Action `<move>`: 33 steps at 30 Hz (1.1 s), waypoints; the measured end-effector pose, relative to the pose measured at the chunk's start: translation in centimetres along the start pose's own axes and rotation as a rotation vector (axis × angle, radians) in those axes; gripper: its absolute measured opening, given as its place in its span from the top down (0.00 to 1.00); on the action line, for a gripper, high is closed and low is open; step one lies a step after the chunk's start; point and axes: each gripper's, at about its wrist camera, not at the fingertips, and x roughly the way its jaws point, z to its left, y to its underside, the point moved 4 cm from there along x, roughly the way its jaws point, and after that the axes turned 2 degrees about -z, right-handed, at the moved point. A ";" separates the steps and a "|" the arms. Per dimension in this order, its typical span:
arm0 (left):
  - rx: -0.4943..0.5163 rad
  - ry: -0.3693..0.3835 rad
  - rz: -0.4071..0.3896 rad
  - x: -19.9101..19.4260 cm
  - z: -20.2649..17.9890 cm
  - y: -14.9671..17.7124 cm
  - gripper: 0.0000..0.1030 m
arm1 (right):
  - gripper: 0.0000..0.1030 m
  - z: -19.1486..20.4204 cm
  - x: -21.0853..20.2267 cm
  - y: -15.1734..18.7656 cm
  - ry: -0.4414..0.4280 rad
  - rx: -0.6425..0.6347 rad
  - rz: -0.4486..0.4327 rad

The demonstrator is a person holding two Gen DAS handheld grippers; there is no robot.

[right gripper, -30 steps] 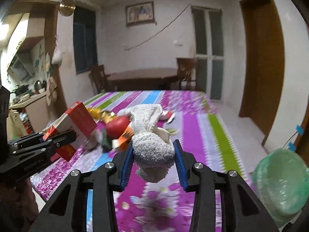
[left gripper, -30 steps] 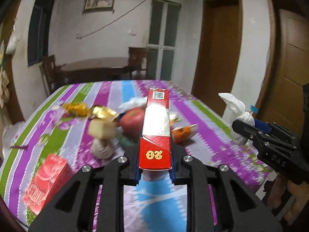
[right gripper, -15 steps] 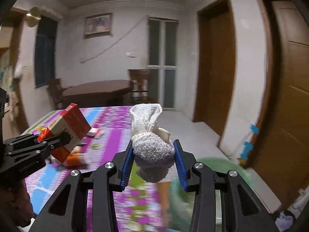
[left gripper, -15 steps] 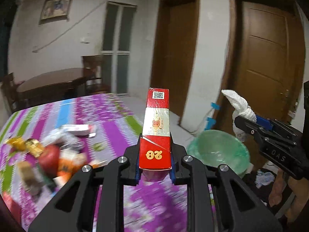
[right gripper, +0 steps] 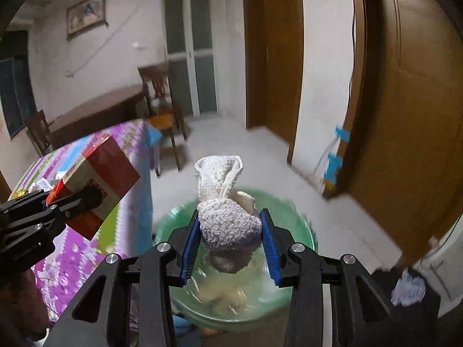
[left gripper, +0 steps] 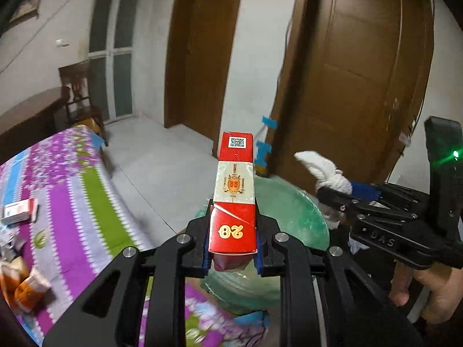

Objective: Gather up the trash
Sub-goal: 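Carry both items to the green basin and open both tools to drop them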

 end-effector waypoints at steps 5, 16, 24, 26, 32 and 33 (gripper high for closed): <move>-0.002 0.021 0.114 4.5 -1.0 0.9 0.81 | 0.60 -2.6 2.8 1.6 0.012 0.034 0.088; -0.004 0.000 0.216 8.2 -1.5 2.8 0.81 | 0.60 -2.7 7.9 3.5 0.016 0.038 0.182; 0.002 -0.015 0.204 8.5 -2.0 2.2 0.79 | 0.56 -2.6 8.1 3.8 0.012 0.039 0.175; 0.007 -0.020 0.209 8.4 -2.0 2.2 0.64 | 0.40 -3.0 7.8 3.7 0.004 0.048 0.164; 0.008 -0.058 0.181 7.9 -1.6 1.9 0.36 | 0.33 -3.6 7.3 3.7 0.016 0.061 0.152; 0.007 -0.056 0.183 7.9 -1.5 1.9 0.36 | 0.33 -3.7 7.2 3.8 0.017 0.063 0.151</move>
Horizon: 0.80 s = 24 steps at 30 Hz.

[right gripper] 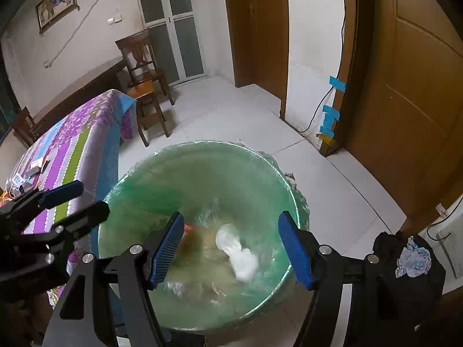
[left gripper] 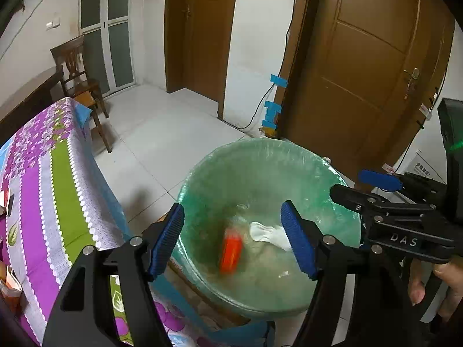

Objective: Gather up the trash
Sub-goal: 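Carry both items to the green basin and open both tools to drop them, then move both tools back over the table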

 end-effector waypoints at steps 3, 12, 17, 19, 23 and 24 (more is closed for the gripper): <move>0.003 0.001 -0.001 -0.2 0.0 0.1 0.36 | 0.33 0.0 -0.2 0.0 0.002 -0.005 -0.003; 0.000 -0.012 -0.054 -5.1 2.3 1.3 0.32 | 0.18 1.7 -6.1 0.7 -0.046 -0.010 -0.187; -0.035 -0.086 -0.115 -10.2 7.3 4.3 0.26 | 0.14 6.7 -8.8 2.6 -0.180 -0.041 -0.257; -0.064 -0.115 -0.122 -11.8 9.5 5.6 0.26 | 0.14 9.2 -9.0 3.5 -0.236 -0.060 -0.254; -0.144 -0.231 -0.141 -15.9 15.7 8.6 0.26 | 0.14 14.7 -8.7 5.0 -0.341 -0.122 -0.225; -0.178 -0.263 -0.154 -17.4 17.8 9.5 0.26 | 0.14 16.5 -8.6 5.4 -0.370 -0.145 -0.215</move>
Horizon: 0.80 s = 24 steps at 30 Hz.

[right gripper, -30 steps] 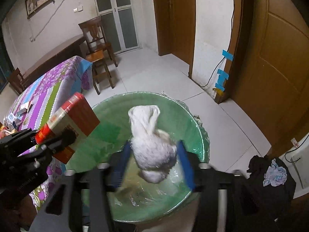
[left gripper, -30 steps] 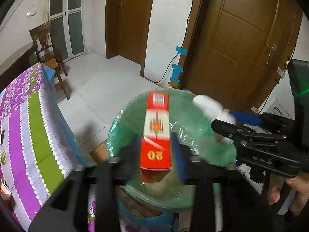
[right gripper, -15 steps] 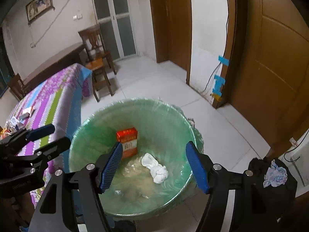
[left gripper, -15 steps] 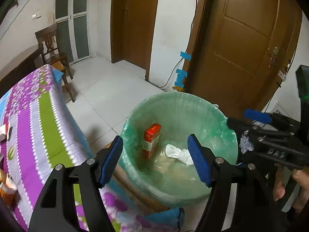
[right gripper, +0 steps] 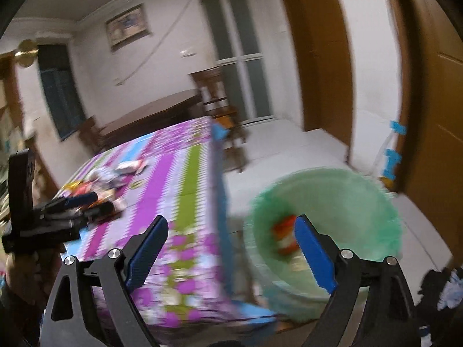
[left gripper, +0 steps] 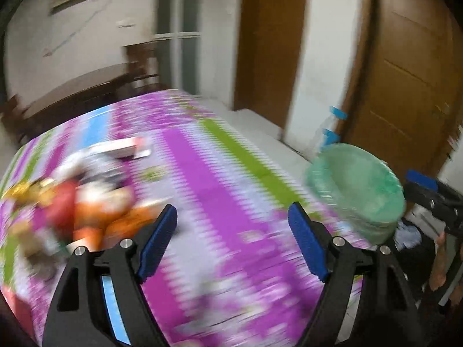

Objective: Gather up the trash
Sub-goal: 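Move both tools back over the table, then grasp the sponge cake with the left tool while the right tool grasps the white plastic bag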

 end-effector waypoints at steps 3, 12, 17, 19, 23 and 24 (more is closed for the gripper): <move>-0.088 -0.104 -0.021 -2.4 6.5 0.6 0.26 | 0.13 3.2 1.3 0.5 -0.059 -0.025 0.020; -0.264 -0.333 -0.069 -6.9 20.0 2.1 0.06 | 0.12 11.8 5.0 1.9 -0.178 -0.100 0.088; -0.248 -0.298 0.011 -4.8 21.2 2.9 0.06 | 0.12 15.4 7.6 1.9 -0.229 -0.156 0.135; -0.245 -0.297 0.026 -3.6 21.9 3.1 0.06 | 0.12 16.9 8.4 1.9 -0.255 -0.179 0.153; -0.258 -0.289 0.049 -1.8 23.1 3.6 0.07 | 0.12 18.7 10.2 1.7 -0.291 -0.216 0.192; -0.268 -0.282 0.051 -1.5 23.4 3.7 0.17 | 0.12 19.0 10.6 1.5 -0.295 -0.226 0.198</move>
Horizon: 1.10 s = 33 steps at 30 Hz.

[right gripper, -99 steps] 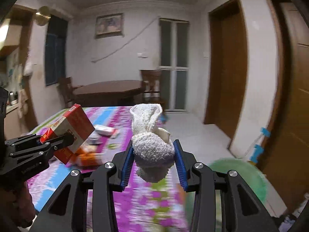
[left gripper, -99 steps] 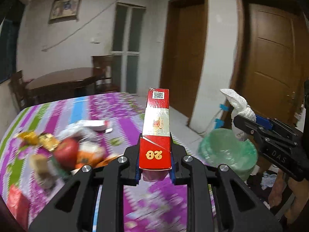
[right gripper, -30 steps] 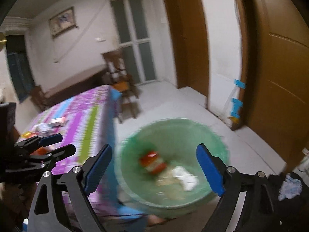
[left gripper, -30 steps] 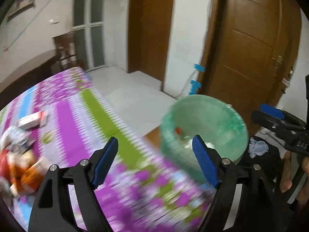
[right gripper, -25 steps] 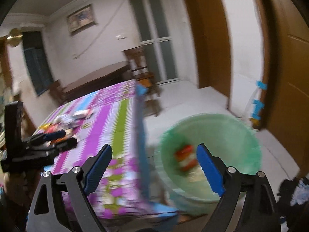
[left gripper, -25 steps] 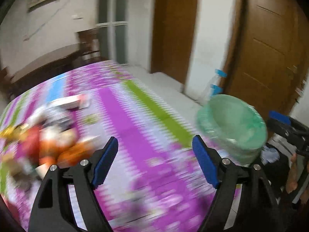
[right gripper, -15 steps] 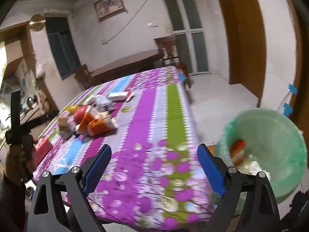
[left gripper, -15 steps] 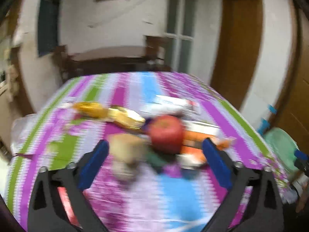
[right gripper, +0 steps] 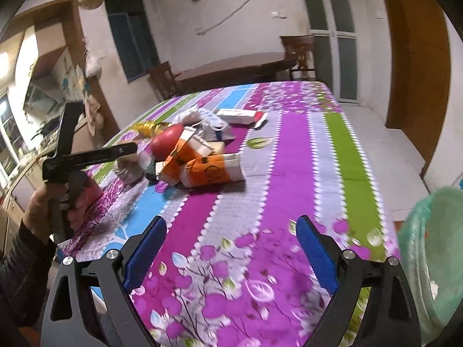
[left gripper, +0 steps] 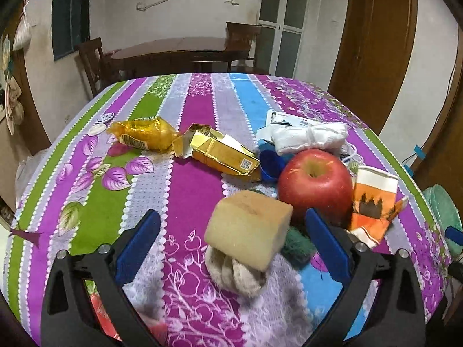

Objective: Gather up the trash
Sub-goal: 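Grasp the sponge cake with the left tool while the right tool grasps the white plastic bag, then carry the cake and bag to the green basin and release both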

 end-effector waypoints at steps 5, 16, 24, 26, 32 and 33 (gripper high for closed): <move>-0.046 0.042 -0.007 -0.1 0.2 0.3 0.55 | 0.25 1.8 2.0 -2.6 -0.144 0.013 0.009; -0.064 0.063 -0.050 -1.4 0.2 1.3 0.58 | 0.34 5.5 10.8 -13.0 -0.140 -0.064 0.051; -0.073 0.094 -0.032 -0.7 0.2 1.4 0.58 | 0.35 7.3 18.9 -15.7 -0.072 -0.149 0.167; -0.077 0.095 -0.030 -0.5 0.3 1.3 0.58 | 0.50 7.3 19.8 -15.5 -0.057 -0.164 0.185; -0.093 0.096 -0.043 -0.5 0.6 1.3 0.58 | 0.68 7.8 17.1 -14.6 -0.054 -0.177 0.095; -0.092 0.093 -0.050 -0.6 0.6 1.3 0.58 | 0.68 7.8 16.2 -14.4 -0.059 -0.168 0.072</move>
